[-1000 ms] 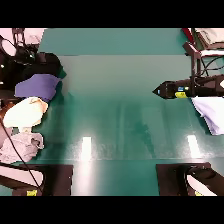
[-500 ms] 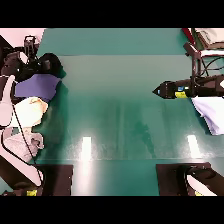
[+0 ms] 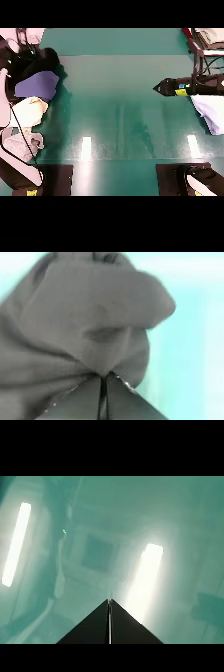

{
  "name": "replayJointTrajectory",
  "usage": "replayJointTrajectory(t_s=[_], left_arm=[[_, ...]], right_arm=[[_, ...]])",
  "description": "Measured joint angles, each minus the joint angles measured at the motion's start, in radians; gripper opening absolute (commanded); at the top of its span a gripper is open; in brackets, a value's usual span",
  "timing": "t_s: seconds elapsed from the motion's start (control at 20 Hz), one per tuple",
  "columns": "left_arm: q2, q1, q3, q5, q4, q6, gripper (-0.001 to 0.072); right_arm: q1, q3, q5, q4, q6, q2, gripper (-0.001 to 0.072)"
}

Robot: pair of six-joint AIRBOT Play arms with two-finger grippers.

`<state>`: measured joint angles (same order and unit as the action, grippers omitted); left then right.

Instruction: Fold the shirts.

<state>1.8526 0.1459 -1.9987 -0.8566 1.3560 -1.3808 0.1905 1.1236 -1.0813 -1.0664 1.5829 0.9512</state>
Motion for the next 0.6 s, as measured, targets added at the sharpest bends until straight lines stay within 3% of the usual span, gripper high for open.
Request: replayJointTrajectory(t_s=[0.35,0.6], left_arm=[[-0.339,-0.089,-0.087,-0.221,-0.403,0.174,0.0025],[-0.491,-0.248,-0.029,-0.397,-0.541,0.221,0.0026]], right_arm=[[-0.004,0.226,0.108,-0.094,-0.006,0.001,0.0018],[-0.006,0.377,0.117,-0.146,-0.007,0.001,0.0018]])
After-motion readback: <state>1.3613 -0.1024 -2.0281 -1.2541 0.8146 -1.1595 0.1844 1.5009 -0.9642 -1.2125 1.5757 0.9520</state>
